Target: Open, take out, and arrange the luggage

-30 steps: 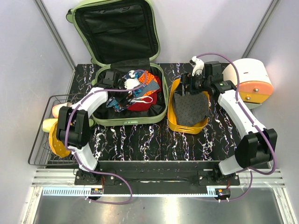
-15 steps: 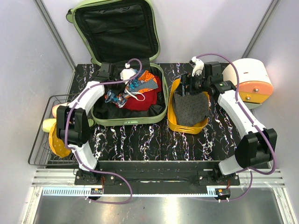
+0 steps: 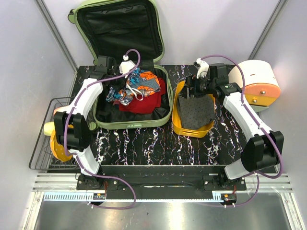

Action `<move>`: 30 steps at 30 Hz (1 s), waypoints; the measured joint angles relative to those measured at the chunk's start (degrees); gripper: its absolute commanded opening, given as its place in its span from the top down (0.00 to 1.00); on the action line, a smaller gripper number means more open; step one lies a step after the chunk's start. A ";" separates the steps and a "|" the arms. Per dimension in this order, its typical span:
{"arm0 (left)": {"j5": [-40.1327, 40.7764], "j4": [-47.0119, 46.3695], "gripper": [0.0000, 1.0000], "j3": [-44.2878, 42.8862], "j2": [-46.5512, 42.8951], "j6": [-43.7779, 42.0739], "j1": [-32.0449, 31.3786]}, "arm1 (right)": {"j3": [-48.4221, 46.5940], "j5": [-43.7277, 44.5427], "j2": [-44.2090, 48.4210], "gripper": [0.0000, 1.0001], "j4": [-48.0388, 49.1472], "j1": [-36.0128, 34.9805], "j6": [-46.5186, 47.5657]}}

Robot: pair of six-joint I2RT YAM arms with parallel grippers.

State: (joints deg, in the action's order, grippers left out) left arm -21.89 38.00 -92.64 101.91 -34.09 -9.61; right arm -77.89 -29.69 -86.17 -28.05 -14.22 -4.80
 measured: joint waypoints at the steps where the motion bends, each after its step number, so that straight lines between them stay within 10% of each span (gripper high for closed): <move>1: 0.02 -0.02 0.77 -0.42 0.00 0.26 -0.11 | 0.00 -0.02 -0.02 0.17 0.00 0.00 0.00; 9: 2.75 -1.99 0.41 1.22 0.59 2.67 -2.43 | 0.26 -0.50 -0.04 0.17 0.83 0.00 -0.02; 14: 1.53 -1.62 0.02 1.42 3.76 3.43 -3.54 | 0.46 -0.87 -0.07 0.17 0.85 0.00 0.02; 30: -1.07 -1.40 0.01 -0.42 8.48 6.73 -3.67 | 1.27 -1.29 -0.15 0.16 0.87 0.00 0.04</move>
State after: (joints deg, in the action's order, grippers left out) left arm -22.96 36.60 -93.06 110.39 -27.35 -13.28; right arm -76.62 -30.98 -86.32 -27.18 -14.22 -4.75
